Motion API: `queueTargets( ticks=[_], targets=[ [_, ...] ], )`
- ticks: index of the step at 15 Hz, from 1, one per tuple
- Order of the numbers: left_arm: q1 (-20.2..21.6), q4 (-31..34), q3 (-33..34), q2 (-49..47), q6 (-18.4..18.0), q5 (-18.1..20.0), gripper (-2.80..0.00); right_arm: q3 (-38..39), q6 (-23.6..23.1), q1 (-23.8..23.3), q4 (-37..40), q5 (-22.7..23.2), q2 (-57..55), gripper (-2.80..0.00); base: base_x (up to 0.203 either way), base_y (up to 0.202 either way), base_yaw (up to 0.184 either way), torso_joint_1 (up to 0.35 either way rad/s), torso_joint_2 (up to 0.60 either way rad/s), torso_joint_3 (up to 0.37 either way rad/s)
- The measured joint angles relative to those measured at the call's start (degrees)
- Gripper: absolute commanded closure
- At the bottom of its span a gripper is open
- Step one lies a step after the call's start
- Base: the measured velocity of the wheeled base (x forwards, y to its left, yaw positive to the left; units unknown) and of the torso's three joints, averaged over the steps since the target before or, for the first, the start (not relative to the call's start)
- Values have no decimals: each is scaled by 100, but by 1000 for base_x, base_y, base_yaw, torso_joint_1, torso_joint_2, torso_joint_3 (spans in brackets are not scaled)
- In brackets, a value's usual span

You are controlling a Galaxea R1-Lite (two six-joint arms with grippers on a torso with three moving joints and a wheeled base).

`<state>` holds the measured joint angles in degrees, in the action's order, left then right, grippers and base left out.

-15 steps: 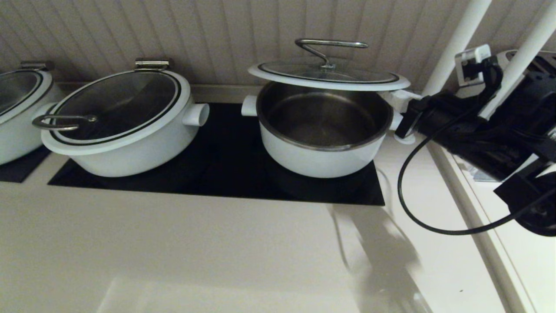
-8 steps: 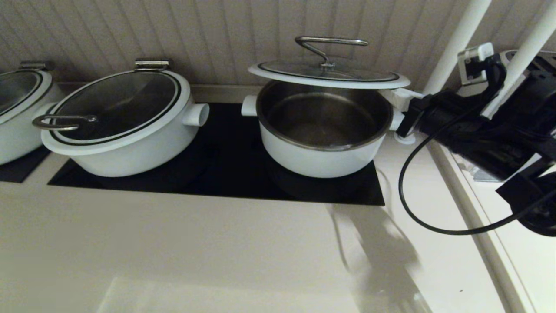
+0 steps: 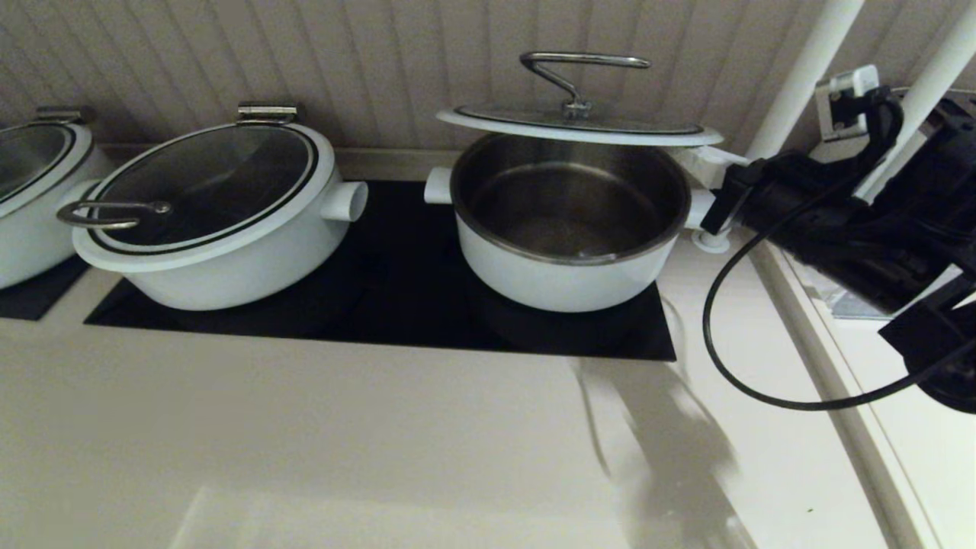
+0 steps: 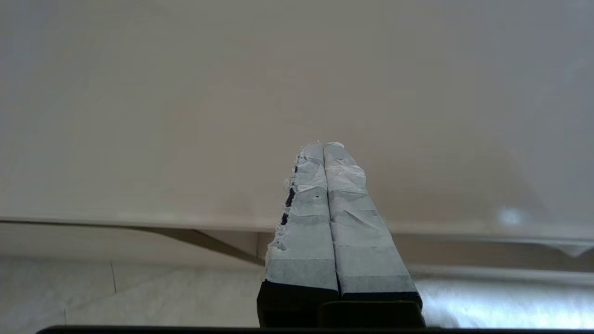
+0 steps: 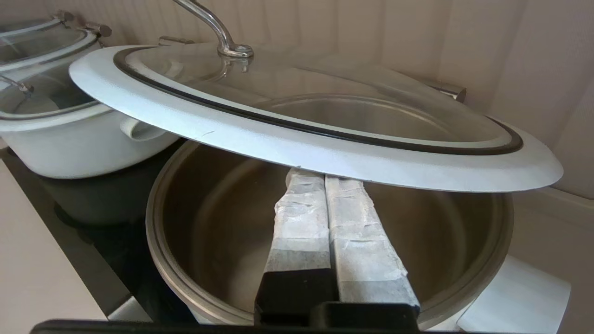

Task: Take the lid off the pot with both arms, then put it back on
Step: Open the pot lid completely

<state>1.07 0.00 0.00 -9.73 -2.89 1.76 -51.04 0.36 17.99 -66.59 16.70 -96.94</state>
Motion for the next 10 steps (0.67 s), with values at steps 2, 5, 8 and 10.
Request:
queueTargets(
  ticks=[2,5,8,10],
  targets=[
    [-27,0,0,336,2,0,0,3,65,0,-8,2,50,0,0,0,0,0,0,0],
    [-52,-29,0,775,6,0,0,22,68,-65,-12,1,126,0,0,0,0,0,0,0],
    [-54,-30,0,914,9,0,0,38,79,-170,-3,1,219,0,0,0,0,0,0,0],
    [-54,-30,0,940,9,0,0,38,76,-237,-1,13,229,0,0,0,0,0,0,0]
  ],
)
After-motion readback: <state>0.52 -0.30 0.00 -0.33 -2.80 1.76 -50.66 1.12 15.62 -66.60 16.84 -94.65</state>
